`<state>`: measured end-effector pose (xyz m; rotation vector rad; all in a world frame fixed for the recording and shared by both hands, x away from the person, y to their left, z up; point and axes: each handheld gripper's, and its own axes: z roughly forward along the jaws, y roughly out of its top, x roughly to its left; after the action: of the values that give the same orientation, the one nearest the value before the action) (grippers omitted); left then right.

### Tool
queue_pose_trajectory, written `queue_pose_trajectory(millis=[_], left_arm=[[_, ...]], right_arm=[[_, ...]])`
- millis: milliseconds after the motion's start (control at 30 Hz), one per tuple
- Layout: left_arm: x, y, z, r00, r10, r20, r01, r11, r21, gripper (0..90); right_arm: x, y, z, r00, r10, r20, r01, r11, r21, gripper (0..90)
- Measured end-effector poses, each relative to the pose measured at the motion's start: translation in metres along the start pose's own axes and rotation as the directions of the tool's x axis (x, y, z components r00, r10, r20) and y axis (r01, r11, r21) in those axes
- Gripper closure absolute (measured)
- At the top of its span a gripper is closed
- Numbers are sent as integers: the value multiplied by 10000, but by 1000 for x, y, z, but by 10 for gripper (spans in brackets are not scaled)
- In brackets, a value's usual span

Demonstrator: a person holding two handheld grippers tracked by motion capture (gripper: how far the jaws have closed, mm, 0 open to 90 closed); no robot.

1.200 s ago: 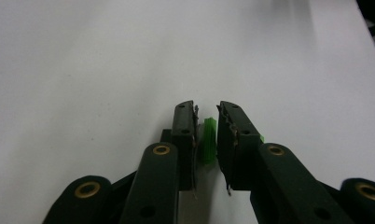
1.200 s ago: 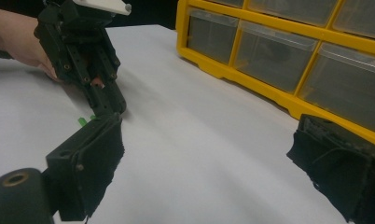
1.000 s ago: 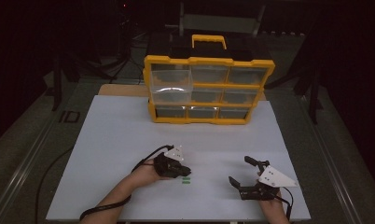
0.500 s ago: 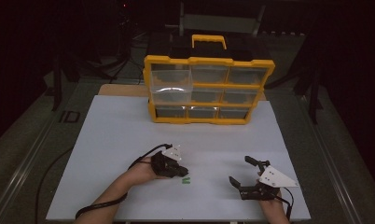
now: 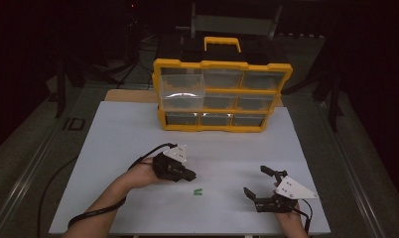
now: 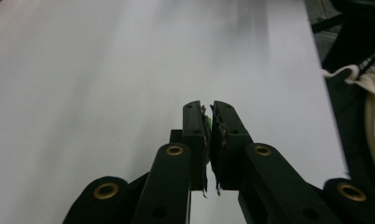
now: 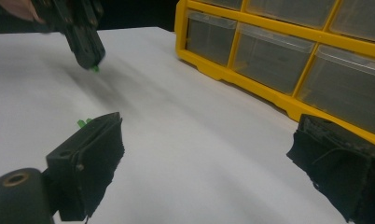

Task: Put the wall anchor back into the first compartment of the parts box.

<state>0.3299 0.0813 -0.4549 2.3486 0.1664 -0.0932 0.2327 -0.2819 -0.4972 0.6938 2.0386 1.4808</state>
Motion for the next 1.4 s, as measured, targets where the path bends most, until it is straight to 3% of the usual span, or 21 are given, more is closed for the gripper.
queue_pose_trajectory(millis=[367, 833, 1067, 1400], left_arm=[[-7, 24, -36, 9990, 444, 77, -444, 9990, 70, 839], [-8, 57, -85, 9942, 907, -570, -915, 9957, -127, 838], [-9, 75, -107, 9890, 1224, -834, -1260, 9913, -392, 838], [-2, 94, -135, 9836, 1311, -1236, -1441, 9842, -1026, 838]], right_arm=[[0, 0, 0, 10000, -41, 14, 41, 10000, -32, 84], [0, 0, 0, 10000, 23, -23, -23, 10000, -81, 84], [0, 0, 0, 10000, -41, -47, 41, 10000, -71, 84], [1, 0, 0, 10000, -50, -86, 49, 10000, -73, 85]])
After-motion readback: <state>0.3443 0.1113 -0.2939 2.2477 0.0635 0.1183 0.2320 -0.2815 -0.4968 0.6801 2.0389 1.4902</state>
